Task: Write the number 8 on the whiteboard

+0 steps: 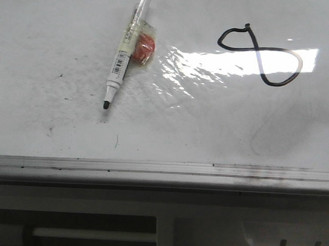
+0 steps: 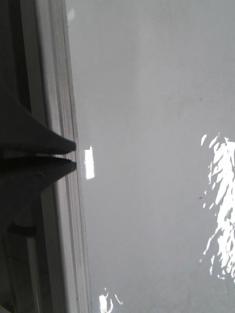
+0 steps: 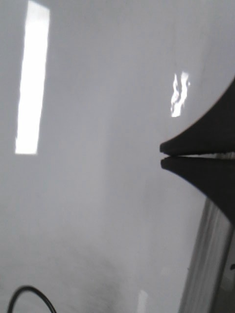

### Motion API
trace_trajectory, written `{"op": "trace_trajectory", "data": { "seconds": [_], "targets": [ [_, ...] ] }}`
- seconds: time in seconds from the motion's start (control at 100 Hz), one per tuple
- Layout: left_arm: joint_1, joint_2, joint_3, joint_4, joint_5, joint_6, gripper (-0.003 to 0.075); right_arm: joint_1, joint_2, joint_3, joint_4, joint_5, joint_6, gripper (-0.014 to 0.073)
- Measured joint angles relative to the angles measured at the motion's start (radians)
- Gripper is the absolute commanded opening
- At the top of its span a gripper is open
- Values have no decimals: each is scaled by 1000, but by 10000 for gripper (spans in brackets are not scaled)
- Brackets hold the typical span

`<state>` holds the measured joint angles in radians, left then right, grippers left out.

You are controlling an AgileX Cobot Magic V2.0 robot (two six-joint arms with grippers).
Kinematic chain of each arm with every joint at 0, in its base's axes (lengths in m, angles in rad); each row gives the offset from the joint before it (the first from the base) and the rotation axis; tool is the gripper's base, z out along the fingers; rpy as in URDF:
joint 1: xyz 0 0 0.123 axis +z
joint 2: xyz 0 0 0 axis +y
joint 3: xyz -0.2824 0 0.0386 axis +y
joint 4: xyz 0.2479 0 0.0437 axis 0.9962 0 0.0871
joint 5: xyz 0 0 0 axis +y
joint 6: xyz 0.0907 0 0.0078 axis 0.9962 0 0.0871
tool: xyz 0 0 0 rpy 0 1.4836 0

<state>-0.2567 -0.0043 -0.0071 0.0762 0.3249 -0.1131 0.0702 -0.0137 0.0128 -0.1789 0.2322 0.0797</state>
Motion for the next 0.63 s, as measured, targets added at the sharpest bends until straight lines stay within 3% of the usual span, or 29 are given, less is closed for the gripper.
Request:
{"op": "trace_trajectory", "data": {
  "seconds": [0.16, 0.63],
  "targets": [
    [0, 0, 0, 0, 0, 0, -20, -31, 0, 0, 29, 84, -17, -45],
    [0, 0, 0, 0, 0, 0, -20, -34, 0, 0, 30, 87, -20, -45]
  ]
}}
